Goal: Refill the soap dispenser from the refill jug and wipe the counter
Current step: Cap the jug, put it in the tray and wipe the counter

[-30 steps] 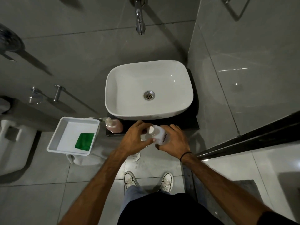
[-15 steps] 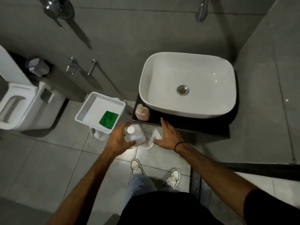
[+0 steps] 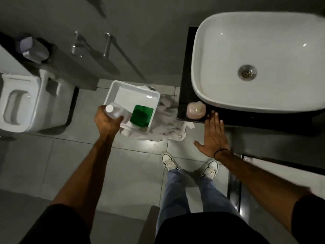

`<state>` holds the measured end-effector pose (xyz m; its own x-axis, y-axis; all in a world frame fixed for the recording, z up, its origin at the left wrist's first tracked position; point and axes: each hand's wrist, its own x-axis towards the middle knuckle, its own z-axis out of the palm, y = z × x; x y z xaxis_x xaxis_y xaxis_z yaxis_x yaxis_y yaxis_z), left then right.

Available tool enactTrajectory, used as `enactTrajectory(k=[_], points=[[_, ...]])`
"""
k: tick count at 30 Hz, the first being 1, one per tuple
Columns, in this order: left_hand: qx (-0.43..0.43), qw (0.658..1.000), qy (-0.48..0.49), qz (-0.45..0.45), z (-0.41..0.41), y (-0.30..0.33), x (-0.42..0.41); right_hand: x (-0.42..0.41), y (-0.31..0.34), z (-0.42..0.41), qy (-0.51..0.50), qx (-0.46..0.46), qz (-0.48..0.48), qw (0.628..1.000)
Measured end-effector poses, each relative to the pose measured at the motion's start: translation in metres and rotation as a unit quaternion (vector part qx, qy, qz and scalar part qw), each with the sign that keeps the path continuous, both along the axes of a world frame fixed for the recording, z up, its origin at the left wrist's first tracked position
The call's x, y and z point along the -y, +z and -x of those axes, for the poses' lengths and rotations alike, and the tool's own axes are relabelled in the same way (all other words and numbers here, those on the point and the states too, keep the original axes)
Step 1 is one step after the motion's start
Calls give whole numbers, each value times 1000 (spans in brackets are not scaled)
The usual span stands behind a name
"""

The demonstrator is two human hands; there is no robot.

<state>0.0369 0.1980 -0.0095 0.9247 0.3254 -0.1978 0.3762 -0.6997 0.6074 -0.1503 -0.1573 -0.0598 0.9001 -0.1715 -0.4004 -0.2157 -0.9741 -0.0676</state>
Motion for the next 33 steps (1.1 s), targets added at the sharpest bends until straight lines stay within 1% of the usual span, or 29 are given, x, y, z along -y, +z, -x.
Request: enactTrajectory(k=[3,6,10,11,13,15,16,17,19,20,21,23,25,29,31,33], points=[[-35,999,28,10,-37,-35,-11,-2,-11,-1,-14,2,24,1000],[-55,997,60,17,-57,-64,-18,-5,-18,-1,-27,6,35,999],[-41,995,74,43,-64,-86,-19,-8,-20,-2,-43,11,35,998],[-49,994,80,56,-64,-90,-20,-9,-18,-3,-45,5,37,998],[-109,986,115,57,-56,-96,-21,-10,-13,-5,-46,-15,44,998],[-186,971,152,-1,-37,-98,-14,-10,-10,-7,-48,-28,47,997],[-208,967,139,-52,-26,-99,-6,-11,-9,-7,-48,-32,47,997],[-216,966,97,-108,-15,-99,2,-11,-8,-7,-49,-35,47,997],[-192,958,-45,-206,4,-101,21,-11,-9,-7,-49,-33,45,997],[-166,953,-109,-228,9,-105,29,-10,-11,-6,-48,-31,44,997],[-145,950,-148,-232,12,-110,36,-10,-12,-6,-47,-29,46,997],[-130,953,-168,-218,10,-120,47,-9,-15,-5,-44,-21,46,998],[-153,958,-155,-185,5,-130,55,-8,-18,-4,-46,-14,46,998],[-210,969,-76,-104,-12,-139,59,-8,-20,-3,-45,-10,40,998],[-243,967,-43,-54,-20,-138,56,-6,-19,-2,-41,-8,38,998],[-255,966,-2,26,-24,-133,52,-5,-17,-2,-36,-8,31,999]])
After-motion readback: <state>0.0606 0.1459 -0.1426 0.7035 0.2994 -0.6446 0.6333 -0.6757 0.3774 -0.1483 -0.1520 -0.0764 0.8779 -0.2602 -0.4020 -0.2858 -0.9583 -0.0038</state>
